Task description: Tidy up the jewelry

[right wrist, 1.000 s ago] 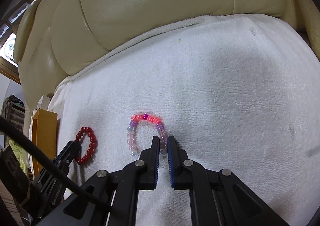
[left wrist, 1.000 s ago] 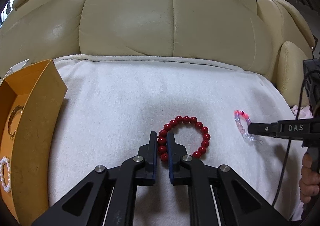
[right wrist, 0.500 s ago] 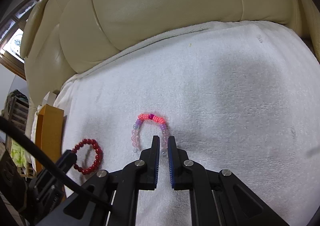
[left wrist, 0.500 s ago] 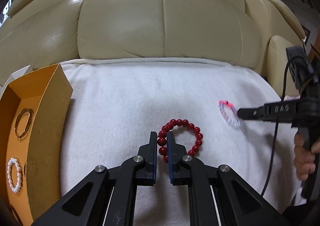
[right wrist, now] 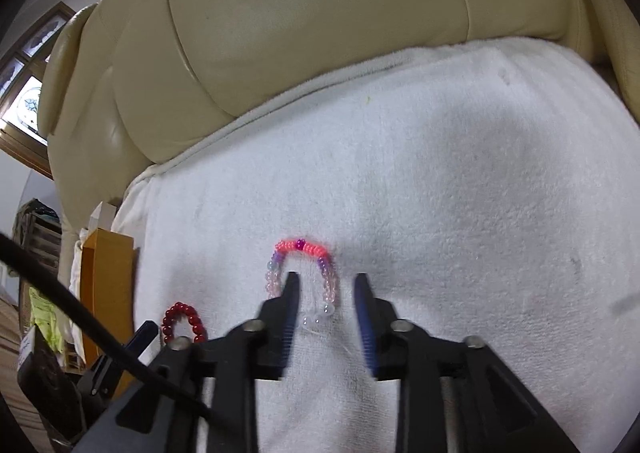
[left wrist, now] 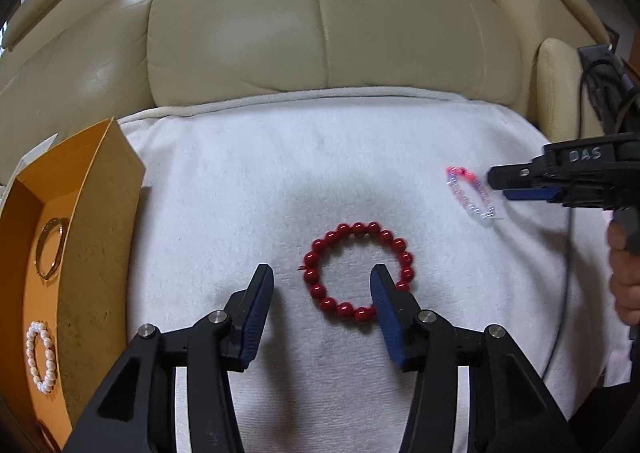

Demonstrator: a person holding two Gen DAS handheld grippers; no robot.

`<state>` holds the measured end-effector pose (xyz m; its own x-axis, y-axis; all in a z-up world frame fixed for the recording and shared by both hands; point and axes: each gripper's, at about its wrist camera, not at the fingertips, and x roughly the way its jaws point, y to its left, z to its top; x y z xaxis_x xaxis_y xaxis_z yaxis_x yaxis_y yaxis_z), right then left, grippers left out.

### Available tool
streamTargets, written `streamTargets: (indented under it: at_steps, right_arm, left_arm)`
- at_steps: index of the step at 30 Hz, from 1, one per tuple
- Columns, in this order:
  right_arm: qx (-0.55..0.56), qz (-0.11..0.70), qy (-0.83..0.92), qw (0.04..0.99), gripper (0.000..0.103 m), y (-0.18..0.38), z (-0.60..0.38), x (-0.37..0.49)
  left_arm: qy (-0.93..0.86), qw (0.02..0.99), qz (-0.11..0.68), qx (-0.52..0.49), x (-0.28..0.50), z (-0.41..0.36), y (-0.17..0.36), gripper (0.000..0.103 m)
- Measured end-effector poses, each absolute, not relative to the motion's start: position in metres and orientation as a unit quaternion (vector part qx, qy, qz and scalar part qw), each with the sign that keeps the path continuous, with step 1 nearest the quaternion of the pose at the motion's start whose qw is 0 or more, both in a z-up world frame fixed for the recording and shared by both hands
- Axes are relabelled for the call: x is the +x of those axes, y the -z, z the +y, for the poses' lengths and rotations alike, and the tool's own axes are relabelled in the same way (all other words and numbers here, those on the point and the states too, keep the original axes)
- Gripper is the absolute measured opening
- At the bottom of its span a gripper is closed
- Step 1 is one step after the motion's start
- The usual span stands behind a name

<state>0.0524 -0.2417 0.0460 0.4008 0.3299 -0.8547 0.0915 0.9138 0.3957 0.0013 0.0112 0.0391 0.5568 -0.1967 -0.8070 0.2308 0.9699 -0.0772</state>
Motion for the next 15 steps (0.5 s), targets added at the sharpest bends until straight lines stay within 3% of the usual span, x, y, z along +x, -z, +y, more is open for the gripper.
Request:
streamTargets:
  at_steps: [1,4,11,14,15]
  right_arm:
    - [0.191,0.543,-0.075,0.814,0.046,-0.046,-0.240,0.052]
    - [0.177,0.545,-0.086,0.815,0.047,-0.045,-0.227,0.053]
    - [0.121,0.543,-0.081,0.827,0.058,-0.036,-0.193,0.057]
    - [0.067,0.531,-0.065,0.842,0.046,-0.035,-0.181,0.054]
    - [0.052,0.526,-0.063,0.847,0.034,-0.036,-0.179,0.054]
  left_arm:
    - [0.129,0.882,0.454,0.012,0.001,0.011,-0.040,0.060]
    - [0.148,0.879,0.452,0.019,-0.002,0.005,-0.042,0.068]
    - [0.152,0.872,0.462,0.052,-0.004,-0.003,-0.030,0.068]
    - [0.155,0.878,0.451,0.050,-0.004,-0.002,-0.029,0.067]
    - [0.152,0.880,0.447,0.048,-0.004,0.000,-0.030,0.064]
